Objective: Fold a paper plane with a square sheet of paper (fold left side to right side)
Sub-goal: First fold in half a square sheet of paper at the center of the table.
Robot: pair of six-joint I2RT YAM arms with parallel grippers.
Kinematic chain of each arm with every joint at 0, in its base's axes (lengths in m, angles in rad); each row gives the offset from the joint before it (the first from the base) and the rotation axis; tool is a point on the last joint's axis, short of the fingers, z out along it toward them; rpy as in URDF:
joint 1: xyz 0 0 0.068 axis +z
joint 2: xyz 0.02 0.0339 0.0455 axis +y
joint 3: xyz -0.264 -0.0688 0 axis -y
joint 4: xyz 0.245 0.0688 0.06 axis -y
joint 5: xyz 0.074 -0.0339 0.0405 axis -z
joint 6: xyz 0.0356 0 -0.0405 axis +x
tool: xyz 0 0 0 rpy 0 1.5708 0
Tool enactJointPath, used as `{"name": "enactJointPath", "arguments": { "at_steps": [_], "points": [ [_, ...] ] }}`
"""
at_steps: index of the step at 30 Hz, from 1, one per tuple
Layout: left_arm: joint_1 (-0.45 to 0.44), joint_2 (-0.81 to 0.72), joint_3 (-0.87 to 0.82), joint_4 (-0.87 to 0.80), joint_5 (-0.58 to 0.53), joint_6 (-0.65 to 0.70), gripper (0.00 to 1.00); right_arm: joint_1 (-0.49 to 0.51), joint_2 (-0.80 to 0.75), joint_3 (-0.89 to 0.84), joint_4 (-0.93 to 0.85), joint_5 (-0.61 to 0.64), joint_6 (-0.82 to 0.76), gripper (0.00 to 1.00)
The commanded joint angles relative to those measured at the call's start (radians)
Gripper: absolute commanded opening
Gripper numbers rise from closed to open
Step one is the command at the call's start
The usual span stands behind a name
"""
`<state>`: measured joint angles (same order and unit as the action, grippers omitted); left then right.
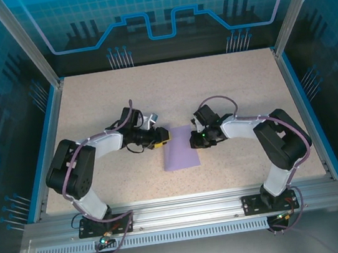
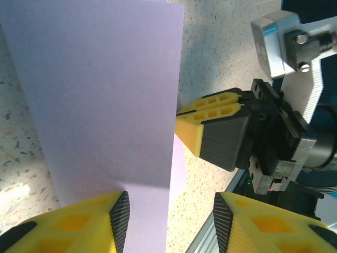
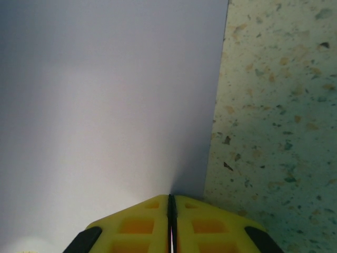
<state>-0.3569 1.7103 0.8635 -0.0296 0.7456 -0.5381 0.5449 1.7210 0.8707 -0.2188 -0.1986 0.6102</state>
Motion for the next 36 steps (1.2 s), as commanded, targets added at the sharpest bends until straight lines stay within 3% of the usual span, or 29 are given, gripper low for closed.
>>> {"name": "enactJointPath", "arguments": {
  "at_steps": [1,5,10,16,21,25,28,36],
  "points": [
    [-0.007,0.025,0.035,0.059,0.011,-0.046,0.48,0.018,0.018,0.004,-0.042,0.018,0.0,0.1],
    [-0.012,0.051,0.053,0.067,0.0,-0.054,0.41,0.018,0.015,0.002,-0.038,0.013,0.0,0.11],
    [-0.024,0.08,0.075,0.057,-0.016,-0.054,0.23,0.018,-0.012,-0.013,0.0,-0.007,0.007,0.11],
    [-0.036,0.093,0.094,0.022,-0.035,-0.031,0.08,0.012,-0.101,-0.016,0.029,-0.012,0.014,0.11],
    [-0.039,0.094,0.098,0.01,-0.043,-0.023,0.05,-0.003,-0.181,-0.018,0.054,-0.038,0.03,0.14],
    [-0.042,0.096,0.102,0.003,-0.046,-0.019,0.05,-0.024,-0.207,-0.037,0.136,-0.145,0.079,0.26],
    [-0.042,0.099,0.1,0.004,-0.048,-0.019,0.05,-0.03,-0.18,-0.037,0.199,-0.231,0.127,0.35],
    [-0.047,0.098,0.097,0.006,-0.046,-0.019,0.05,-0.017,-0.067,-0.005,0.257,-0.318,0.178,0.4]
  ]
}}
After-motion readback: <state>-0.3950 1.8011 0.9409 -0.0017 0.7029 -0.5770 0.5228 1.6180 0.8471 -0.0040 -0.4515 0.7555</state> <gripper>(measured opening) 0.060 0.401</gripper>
